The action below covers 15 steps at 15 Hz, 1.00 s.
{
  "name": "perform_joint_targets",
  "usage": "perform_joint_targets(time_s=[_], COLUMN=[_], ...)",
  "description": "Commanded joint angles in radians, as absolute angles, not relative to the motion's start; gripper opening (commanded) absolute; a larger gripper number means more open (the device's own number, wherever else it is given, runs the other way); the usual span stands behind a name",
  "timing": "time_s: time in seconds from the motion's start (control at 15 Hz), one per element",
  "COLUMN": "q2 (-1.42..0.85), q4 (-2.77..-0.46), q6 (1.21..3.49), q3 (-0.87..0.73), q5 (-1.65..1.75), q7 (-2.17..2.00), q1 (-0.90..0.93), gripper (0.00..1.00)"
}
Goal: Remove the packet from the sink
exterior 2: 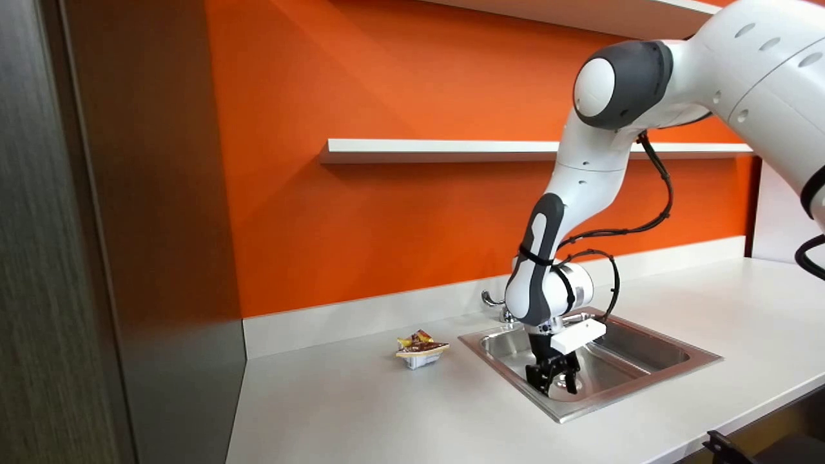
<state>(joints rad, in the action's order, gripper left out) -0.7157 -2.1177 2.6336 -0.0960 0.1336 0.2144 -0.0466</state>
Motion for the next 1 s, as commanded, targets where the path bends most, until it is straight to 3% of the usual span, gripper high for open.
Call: perform_joint_targets(time_s=[0.0,0.33,0.4,0.53,0.93], q2=[-0.731,-0.741,-0.744,-0.750,-0.764], q4=[-2.092,-2.079,-2.075,-2.069,-2.056], q6=[2.628,2.624,2.622,2.620,2.617], q3=[-0.084,-0.079,-0.077,-0.075,-0.065], q5=[0.159,0.159,0.158,0.156,0.150], q7=[0.211,0.214,0.217,0.219,0.226], q1=[-0.055,-0.056,-0.059,-0.061,-0.068], gripper=[1.00,1.00,0.75,0.67,0.19])
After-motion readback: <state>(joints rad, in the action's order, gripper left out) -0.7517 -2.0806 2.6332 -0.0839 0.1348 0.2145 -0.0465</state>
